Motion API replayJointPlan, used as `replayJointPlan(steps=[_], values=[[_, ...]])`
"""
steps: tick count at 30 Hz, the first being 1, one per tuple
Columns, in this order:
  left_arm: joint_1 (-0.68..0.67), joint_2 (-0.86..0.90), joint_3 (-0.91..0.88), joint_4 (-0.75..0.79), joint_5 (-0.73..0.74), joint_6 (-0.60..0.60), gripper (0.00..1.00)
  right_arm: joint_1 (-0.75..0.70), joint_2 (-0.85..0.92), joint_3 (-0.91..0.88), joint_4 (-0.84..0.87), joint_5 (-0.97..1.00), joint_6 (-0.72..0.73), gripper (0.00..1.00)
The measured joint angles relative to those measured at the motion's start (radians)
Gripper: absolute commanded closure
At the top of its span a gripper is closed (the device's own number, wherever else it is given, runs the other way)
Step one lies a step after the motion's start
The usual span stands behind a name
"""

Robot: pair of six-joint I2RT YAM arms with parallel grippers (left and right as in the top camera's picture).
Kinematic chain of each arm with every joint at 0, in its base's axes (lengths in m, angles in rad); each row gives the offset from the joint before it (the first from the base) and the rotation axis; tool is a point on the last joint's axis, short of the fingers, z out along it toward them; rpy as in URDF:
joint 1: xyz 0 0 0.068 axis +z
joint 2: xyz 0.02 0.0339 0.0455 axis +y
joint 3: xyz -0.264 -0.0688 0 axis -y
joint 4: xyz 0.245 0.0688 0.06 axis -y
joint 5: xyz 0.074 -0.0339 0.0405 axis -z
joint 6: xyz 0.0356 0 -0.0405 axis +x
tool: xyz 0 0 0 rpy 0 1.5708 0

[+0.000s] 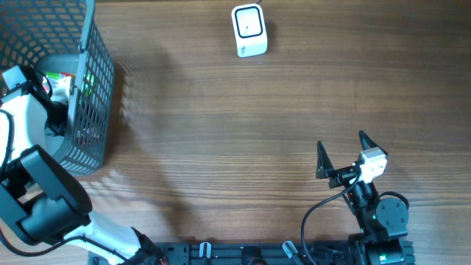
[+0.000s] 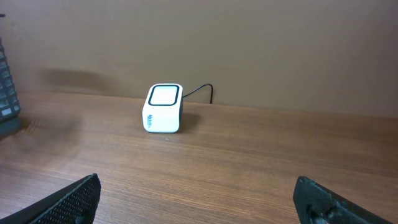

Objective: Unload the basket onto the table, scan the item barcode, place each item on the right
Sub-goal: 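Reach the left gripper into the basket and grasp the green-capped jar, then lift the green-capped jar out of the basket with the left gripper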

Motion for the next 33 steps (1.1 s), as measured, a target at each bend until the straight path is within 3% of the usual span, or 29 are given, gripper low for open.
replayJointPlan(steps=[2, 4, 13, 23, 29, 30, 32, 33], values=[[0.000, -0.003, -0.005, 0.005, 0.000, 0.000, 0.49, 0.000, 0.000, 0.000, 0.000, 0.000, 0.000, 0.00], [0.000, -0.007, -0.007, 0.004, -0.003, -0.012, 0.53, 0.000, 0.000, 0.000, 0.000, 0.000, 0.000, 0.00], [-0.001, -0.090, 0.032, -0.039, -0.066, -0.046, 0.54, 0.000, 0.000, 0.000, 0.000, 0.000, 0.000, 0.00], [0.000, -0.515, 0.143, 0.094, -0.061, -0.106, 0.53, 0.000, 0.000, 0.000, 0.000, 0.000, 0.000, 0.00], [0.000, -0.836, 0.164, 0.193, 0.077, -0.183, 0.40, 0.000, 0.000, 0.000, 0.000, 0.000, 0.000, 0.00], [0.000, -0.858, 0.170, 0.182, 0.077, -0.191, 0.28, 0.000, 0.000, 0.000, 0.000, 0.000, 0.000, 0.00], [0.000, -0.851, 0.174, 0.147, 0.076, -0.195, 0.17, 0.000, 0.000, 0.000, 0.000, 0.000, 0.000, 0.00], [0.000, -0.829, 0.175, 0.130, 0.076, -0.203, 0.06, 0.000, 0.000, 0.000, 0.000, 0.000, 0.000, 0.00]])
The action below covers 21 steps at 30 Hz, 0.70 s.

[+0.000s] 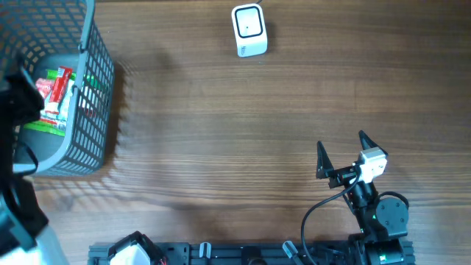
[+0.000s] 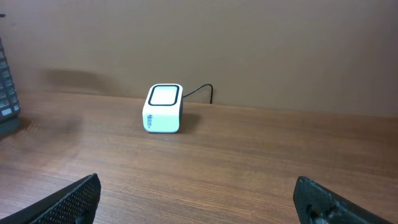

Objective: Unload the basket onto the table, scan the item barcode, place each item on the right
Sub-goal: 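Lift the green-capped jar out of the basket with the left gripper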

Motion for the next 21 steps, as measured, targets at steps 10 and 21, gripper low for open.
replayJointPlan(steps=[10, 21], values=[[-0.001, 0.684, 0.159, -0.171, 0.032, 0.055, 0.00, 0.000, 0.000, 0.000, 0.000, 0.000, 0.000, 0.00], [-0.083, 1.084, 0.185, -0.196, 0.027, 0.261, 0.25, 0.000, 0.000, 0.000, 0.000, 0.000, 0.000, 0.00]])
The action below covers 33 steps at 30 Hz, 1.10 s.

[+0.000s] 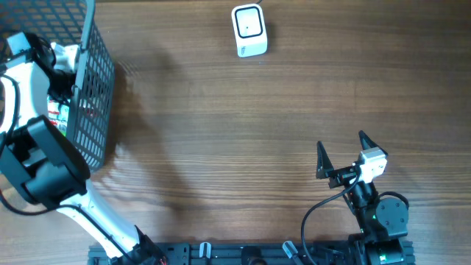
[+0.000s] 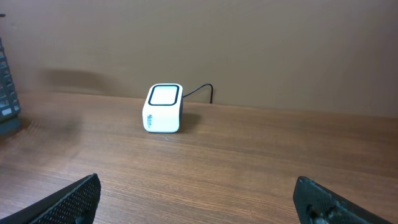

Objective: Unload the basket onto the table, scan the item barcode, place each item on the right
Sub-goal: 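Lift the green-capped jar out of the basket with the left gripper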

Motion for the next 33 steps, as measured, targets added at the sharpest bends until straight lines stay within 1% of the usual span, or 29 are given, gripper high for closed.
replayJointPlan(steps=[4, 5, 6, 7, 8, 10, 14, 16, 19, 21, 23, 26, 28, 29, 30, 31, 33], values=[[-0.007, 0.064, 0.009, 0.005, 0.000, 0.008, 0.28, 0.000, 0.000, 0.000, 0.000, 0.000, 0.000, 0.00], [-0.008, 0.066, 0.011, 0.006, -0.002, 0.008, 0.32, 0.000, 0.000, 0.000, 0.000, 0.000, 0.000, 0.00], [-0.009, 0.067, 0.011, 0.006, -0.005, 0.010, 0.44, 0.000, 0.000, 0.000, 0.000, 0.000, 0.000, 0.00], [-0.010, 0.068, 0.011, 0.006, -0.008, 0.010, 0.50, 0.000, 0.000, 0.000, 0.000, 0.000, 0.000, 0.00], [-0.011, 0.069, 0.012, 0.003, -0.008, 0.013, 0.52, 0.000, 0.000, 0.000, 0.000, 0.000, 0.000, 0.00], [-0.013, 0.068, 0.016, 0.000, -0.012, 0.010, 0.53, 0.000, 0.000, 0.000, 0.000, 0.000, 0.000, 0.00], [-0.017, 0.024, 0.048, -0.018, -0.062, -0.043, 0.52, 0.000, 0.000, 0.000, 0.000, 0.000, 0.000, 0.00], [-0.018, -0.087, 0.080, -0.016, -0.092, -0.063, 0.52, 0.000, 0.000, 0.000, 0.000, 0.000, 0.000, 0.00], [-0.018, -0.402, 0.126, 0.000, -0.103, -0.112, 0.53, 0.000, 0.000, 0.000, 0.000, 0.000, 0.000, 0.00], [-0.021, -0.591, 0.142, -0.010, -0.097, -0.181, 0.54, 0.000, 0.000, 0.000, 0.000, 0.000, 0.000, 0.00], [-0.037, -0.708, 0.145, -0.036, -0.084, -0.257, 0.56, 0.000, 0.000, 0.000, 0.000, 0.000, 0.000, 0.00], [-0.102, -0.819, 0.146, -0.131, -0.070, -0.386, 0.59, 0.000, 0.000, 0.000, 0.000, 0.000, 0.000, 0.00], [-0.188, -0.846, 0.146, -0.257, -0.065, -0.471, 0.60, 0.000, 0.000, 0.000, 0.000, 0.000, 0.000, 0.00], [-0.244, -0.842, 0.143, -0.295, -0.058, -0.494, 0.60, 0.000, 0.000, 0.000, 0.000, 0.000, 0.000, 0.00], [-0.319, -0.831, 0.121, -0.318, -0.038, -0.516, 0.60, 0.000, 0.000, 0.000, 0.000, 0.000, 0.000, 0.00], [-0.359, -0.820, 0.102, -0.326, -0.022, -0.524, 0.60, 0.000, 0.000, 0.000, 0.000, 0.000, 0.000, 0.00], [-0.470, -0.785, 0.020, -0.310, 0.024, -0.538, 0.60, 0.000, 0.000, 0.000, 0.000, 0.000, 0.000, 0.00]])
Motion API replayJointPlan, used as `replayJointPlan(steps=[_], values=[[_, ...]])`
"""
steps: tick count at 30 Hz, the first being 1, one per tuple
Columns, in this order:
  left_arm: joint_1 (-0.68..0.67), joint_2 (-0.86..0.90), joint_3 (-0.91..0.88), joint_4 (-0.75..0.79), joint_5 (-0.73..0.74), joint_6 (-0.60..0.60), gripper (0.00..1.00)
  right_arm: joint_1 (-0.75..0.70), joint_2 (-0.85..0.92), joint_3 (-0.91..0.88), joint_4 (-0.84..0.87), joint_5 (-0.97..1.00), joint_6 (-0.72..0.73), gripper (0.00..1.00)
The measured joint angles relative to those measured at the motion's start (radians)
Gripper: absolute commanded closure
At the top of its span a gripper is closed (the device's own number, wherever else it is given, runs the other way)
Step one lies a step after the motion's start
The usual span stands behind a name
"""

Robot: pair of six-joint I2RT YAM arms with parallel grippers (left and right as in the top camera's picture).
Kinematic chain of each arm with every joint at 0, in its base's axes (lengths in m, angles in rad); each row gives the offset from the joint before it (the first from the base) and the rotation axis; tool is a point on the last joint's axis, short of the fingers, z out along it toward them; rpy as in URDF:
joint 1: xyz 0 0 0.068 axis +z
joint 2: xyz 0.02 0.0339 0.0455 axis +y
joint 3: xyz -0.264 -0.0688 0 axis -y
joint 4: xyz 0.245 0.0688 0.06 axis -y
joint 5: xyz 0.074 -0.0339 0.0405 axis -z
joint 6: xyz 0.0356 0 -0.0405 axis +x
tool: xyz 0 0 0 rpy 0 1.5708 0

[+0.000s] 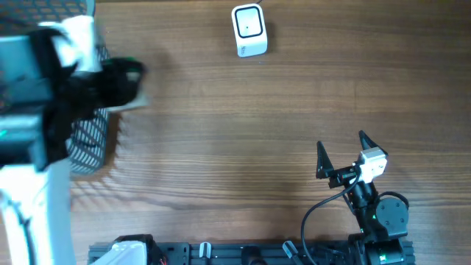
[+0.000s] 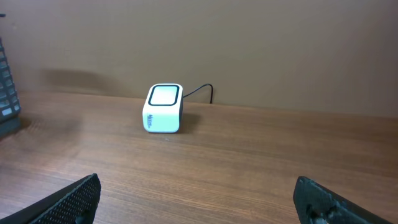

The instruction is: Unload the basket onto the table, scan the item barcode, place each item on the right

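Observation:
The white barcode scanner (image 1: 249,29) stands at the table's far edge, its window facing up; it also shows in the right wrist view (image 2: 164,108) with its cable behind. My left arm is lifted close to the overhead camera, large and blurred. Its dark left gripper (image 1: 124,78) points right past the basket wall, and its jaws and any item in them are too blurred to make out. My right gripper (image 1: 342,151) rests at the near right, open and empty (image 2: 198,190). The basket's items are hidden under the left arm.
A grey mesh basket (image 1: 92,140) stands at the far left, mostly covered by the left arm; its edge shows in the right wrist view (image 2: 6,93). Bare wooden table (image 1: 243,132) lies between basket, scanner and right gripper.
My left arm was reaching down into the basket's far part; now it is high up near the camera, with its gripper end beyond the basket's right wall. The right arm has not moved.
My left arm was low in the basket over the packets. Then it stood at the left edge with red and green packets showing in the basket. Then it reached into the basket's far end, and now it is raised. The right gripper stayed open and still.

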Motion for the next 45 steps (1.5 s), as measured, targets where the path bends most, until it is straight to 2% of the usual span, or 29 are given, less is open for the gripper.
replayJointPlan(steps=[3, 6, 7, 9, 12, 13, 15, 19, 22, 25, 27, 29, 31, 34, 36, 37, 39, 41, 45], values=[[-0.173, 0.120, -0.170, 0.093, 0.064, -0.014, 0.60, 0.000, 0.000, 0.000, 0.001, 0.000, 0.000, 0.00], [-0.355, 0.304, -0.369, 0.331, 0.094, -0.069, 0.60, 0.000, 0.000, 0.000, 0.000, 0.000, 0.000, 0.00], [-0.377, 0.332, -0.386, 0.339, 0.100, -0.078, 0.59, 0.000, 0.000, 0.000, 0.000, 0.000, 0.000, 0.00], [-0.463, 0.429, -0.423, 0.581, 0.095, -0.120, 0.59, 0.000, 0.000, 0.000, -0.001, 0.000, 0.000, 0.00], [-0.592, 0.600, -0.435, 0.705, 0.067, -0.153, 0.57, 0.000, 0.000, 0.000, 0.000, 0.000, 0.000, 0.00], [-0.629, 0.645, -0.438, 0.744, 0.042, -0.157, 0.44, 0.000, 0.000, 0.000, 0.000, 0.000, 0.000, 0.00], [-0.668, 0.679, -0.441, 0.778, -0.001, -0.161, 0.00, 0.000, 0.000, 0.000, 0.000, 0.000, 0.000, 0.00], [-0.706, 0.672, -0.437, 0.797, -0.056, -0.172, 0.00, 0.000, 0.000, 0.000, 0.000, 0.000, 0.000, 0.00], [-0.705, 0.653, -0.432, 0.753, -0.113, -0.172, 0.00, 0.000, 0.000, 0.000, 0.000, 0.000, 0.000, 0.00], [-0.707, 0.562, -0.409, 0.729, -0.147, -0.172, 0.00, 0.000, 0.000, 0.000, 0.000, 0.000, 0.000, 0.00], [-0.715, 0.513, -0.393, 0.654, -0.157, -0.172, 0.11, 0.000, 0.000, 0.000, 0.000, 0.000, 0.000, 0.00], [-0.740, 0.507, -0.391, 0.594, -0.162, -0.169, 0.31, 0.000, 0.000, 0.000, 0.000, 0.000, 0.000, 0.00], [-0.762, 0.507, -0.391, 0.564, -0.164, -0.174, 0.37, 0.000, 0.000, 0.000, 0.000, 0.000, 0.000, 0.00], [-0.776, 0.509, -0.391, 0.546, -0.164, -0.172, 0.37, 0.000, 0.000, 0.000, 0.000, 0.000, 0.000, 0.00], [-0.777, 0.517, -0.391, 0.547, -0.169, -0.173, 0.42, 0.000, 0.000, 0.000, 0.000, 0.000, 0.000, 0.00], [-0.777, 0.531, -0.391, 0.550, -0.186, -0.174, 0.44, 0.000, 0.000, 0.000, 0.000, 0.000, 0.000, 0.00], [-0.777, 0.568, -0.391, 0.550, -0.219, -0.176, 0.57, 0.000, 0.000, 0.000, 0.000, 0.000, 0.000, 0.00], [-0.782, 0.571, -0.381, 0.554, -0.271, -0.178, 0.57, 0.000, 0.000, 0.000, 0.000, 0.000, 0.000, 0.00], [-0.772, 0.566, -0.372, 0.528, -0.439, -0.178, 0.50, 0.000, 0.000, 0.000, 0.000, 0.000, 0.000, 0.00]])
